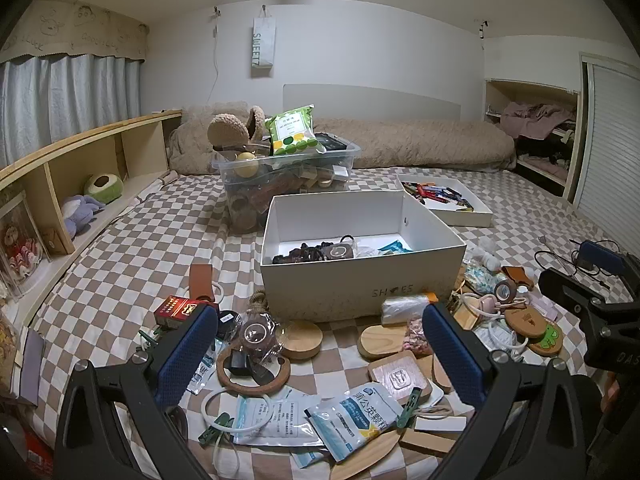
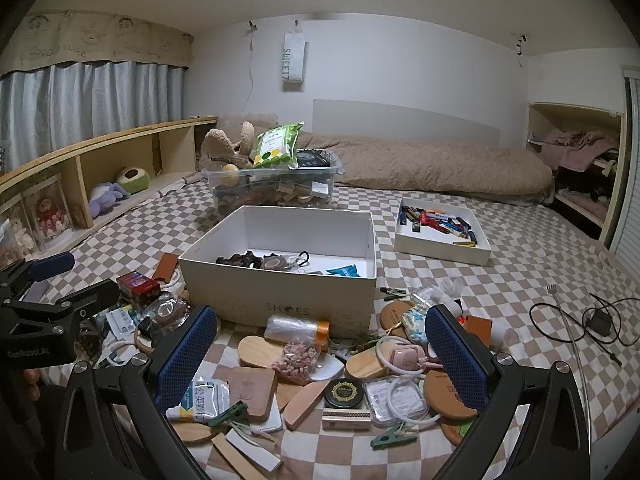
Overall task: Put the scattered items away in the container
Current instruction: 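Lower both tools toward the scattered items in front of the white box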
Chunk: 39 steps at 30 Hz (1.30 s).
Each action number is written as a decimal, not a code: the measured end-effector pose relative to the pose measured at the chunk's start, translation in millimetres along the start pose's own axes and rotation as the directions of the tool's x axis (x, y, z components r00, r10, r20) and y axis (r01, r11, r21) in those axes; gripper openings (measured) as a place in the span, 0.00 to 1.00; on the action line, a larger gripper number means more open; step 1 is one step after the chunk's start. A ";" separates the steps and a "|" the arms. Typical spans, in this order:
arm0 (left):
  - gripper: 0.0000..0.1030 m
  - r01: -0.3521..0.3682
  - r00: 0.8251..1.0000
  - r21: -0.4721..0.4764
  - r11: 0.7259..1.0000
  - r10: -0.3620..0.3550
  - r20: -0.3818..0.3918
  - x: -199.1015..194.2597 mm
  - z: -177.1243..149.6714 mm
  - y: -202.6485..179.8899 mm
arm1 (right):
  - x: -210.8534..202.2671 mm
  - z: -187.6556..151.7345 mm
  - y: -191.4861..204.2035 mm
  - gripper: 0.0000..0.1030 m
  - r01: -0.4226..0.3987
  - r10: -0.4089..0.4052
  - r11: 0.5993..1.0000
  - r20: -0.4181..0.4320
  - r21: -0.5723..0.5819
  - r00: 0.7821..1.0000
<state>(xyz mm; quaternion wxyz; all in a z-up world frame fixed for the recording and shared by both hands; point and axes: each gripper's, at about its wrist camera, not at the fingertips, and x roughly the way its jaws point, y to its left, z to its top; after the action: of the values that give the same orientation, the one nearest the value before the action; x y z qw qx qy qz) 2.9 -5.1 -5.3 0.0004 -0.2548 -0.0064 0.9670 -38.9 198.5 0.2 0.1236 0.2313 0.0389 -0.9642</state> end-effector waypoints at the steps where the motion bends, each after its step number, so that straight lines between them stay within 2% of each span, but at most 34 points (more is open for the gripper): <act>1: 1.00 0.000 1.000 0.000 1.000 0.000 -0.001 0.5 0.2 0.1 | 0.2 0.1 -0.1 1.00 0.000 0.000 1.000 0.000 0.000 1.000; 23: 1.00 0.013 1.000 -0.011 1.000 -0.013 -0.011 6.1 -4.7 1.9 | 4.8 -1.2 -1.5 1.00 -0.002 0.002 1.000 -0.008 0.007 1.000; 30: 1.00 0.035 0.998 -0.066 0.997 -0.039 -0.055 17.8 -13.7 8.8 | 11.5 -8.9 -6.6 1.00 0.001 -0.001 1.000 -0.021 0.021 1.000; 35: 1.00 0.001 0.996 -0.059 0.998 -0.006 -0.088 28.4 -22.0 10.8 | 19.7 -18.3 -10.8 1.00 0.002 -0.001 0.999 -0.035 0.032 0.999; 39: 1.00 0.007 0.991 -0.077 0.997 -0.017 -0.136 40.5 -32.5 13.3 | 27.1 -27.7 -14.6 1.00 -0.004 0.006 0.999 -0.050 0.044 0.999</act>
<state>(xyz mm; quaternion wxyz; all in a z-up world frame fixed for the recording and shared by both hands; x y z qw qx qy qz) -16.2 -17.8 -53.7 -0.0031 -0.3202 -0.0450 0.9463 -53.9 210.4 -36.5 0.1198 0.2580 0.0200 -0.9585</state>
